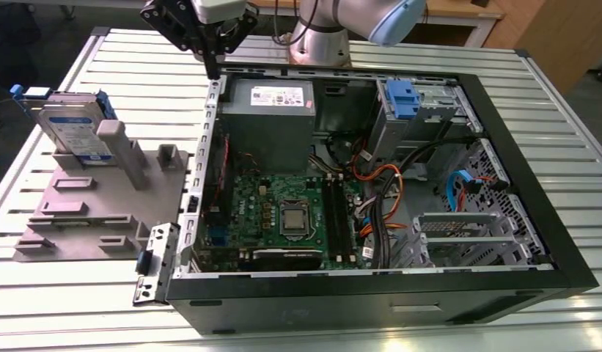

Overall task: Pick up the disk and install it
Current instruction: 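Reach for the disk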

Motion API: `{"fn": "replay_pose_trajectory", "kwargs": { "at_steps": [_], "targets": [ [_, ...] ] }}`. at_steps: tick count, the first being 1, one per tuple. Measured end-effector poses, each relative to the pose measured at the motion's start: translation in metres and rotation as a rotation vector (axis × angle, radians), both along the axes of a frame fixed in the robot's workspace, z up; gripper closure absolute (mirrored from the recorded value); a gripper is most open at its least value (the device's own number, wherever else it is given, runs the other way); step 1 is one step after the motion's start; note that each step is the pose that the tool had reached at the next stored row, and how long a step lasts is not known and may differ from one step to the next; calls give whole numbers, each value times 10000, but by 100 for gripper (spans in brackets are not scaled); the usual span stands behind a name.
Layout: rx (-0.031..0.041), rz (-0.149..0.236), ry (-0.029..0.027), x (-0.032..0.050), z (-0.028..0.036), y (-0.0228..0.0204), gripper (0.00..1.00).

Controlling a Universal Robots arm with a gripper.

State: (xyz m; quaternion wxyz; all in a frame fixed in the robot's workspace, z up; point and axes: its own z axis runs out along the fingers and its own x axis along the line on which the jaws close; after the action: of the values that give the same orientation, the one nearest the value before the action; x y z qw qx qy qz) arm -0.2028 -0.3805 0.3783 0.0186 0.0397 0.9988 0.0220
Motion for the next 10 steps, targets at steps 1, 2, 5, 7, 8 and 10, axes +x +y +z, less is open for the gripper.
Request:
{"fn": "replay_pose_trajectory", "kwargs": {
  "at_steps": [1, 2, 5, 7, 8, 10],
  "targets": [
    [0, 0, 0, -11, 0, 0, 89],
    [0, 0, 1, -22, -1, 0, 89],
    [0, 1, 0, -61, -2, 0, 89],
    [0, 0, 0, -86, -3, 0, 89],
    [0, 0, 0, -99, -4, 0, 89],
    [0, 1, 0, -125, -5, 0, 89]
  ]
}}
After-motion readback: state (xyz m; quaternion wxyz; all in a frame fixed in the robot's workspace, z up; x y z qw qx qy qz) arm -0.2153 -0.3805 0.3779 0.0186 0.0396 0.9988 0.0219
